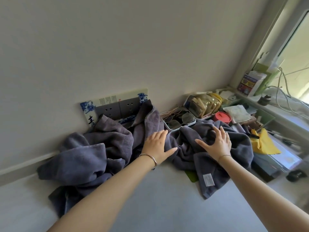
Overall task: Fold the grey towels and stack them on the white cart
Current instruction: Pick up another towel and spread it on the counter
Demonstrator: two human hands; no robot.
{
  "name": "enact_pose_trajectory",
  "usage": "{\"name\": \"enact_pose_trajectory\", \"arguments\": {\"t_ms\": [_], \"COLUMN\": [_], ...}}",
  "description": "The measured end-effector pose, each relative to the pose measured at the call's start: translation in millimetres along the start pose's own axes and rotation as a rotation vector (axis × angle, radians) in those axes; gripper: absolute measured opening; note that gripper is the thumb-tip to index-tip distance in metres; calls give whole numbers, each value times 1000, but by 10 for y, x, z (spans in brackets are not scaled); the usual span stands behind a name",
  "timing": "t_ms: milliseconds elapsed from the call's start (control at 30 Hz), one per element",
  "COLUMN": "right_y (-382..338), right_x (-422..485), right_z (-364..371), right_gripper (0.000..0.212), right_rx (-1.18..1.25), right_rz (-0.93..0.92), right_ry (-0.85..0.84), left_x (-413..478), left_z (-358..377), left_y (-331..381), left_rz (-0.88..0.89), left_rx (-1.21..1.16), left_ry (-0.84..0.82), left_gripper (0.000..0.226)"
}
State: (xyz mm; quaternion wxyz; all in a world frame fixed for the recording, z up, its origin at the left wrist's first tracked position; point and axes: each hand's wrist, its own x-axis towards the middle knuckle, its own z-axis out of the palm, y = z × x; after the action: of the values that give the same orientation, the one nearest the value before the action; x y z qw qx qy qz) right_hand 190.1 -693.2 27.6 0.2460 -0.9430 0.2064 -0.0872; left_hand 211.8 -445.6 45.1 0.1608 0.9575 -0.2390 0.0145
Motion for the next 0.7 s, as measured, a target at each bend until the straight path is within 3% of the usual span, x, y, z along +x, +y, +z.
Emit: {"name": "enact_pose_trajectory", "arguments": {"t_ms": [167,400,467,533,600,700], "right_y": [162,232,305,366,375,304], "right_x": [265,329,323,330,319,306], "right_z": [61,352,418,445,405,198], "right_gripper": [103,129,118,91,74,64], "right_rx": [25,-164,-180,-129,-56,27], "right_rz": [59,30,12,-31,-89,-151], "right_ry": [-83,-83,-16,45,74,105], "left_x": [373,596,596,585,581,599], "left_z": [215,473,544,593,588,494], "left_y": [74,71,63,65,75,119], "left_rz": [-115,-194,-186,-191,-207,-154], "left_rx": [160,203,177,100,-87,-369], "left_ry": [9,-29,-12,28,108,223], "left_gripper": [82,53,50,46,37,27]}}
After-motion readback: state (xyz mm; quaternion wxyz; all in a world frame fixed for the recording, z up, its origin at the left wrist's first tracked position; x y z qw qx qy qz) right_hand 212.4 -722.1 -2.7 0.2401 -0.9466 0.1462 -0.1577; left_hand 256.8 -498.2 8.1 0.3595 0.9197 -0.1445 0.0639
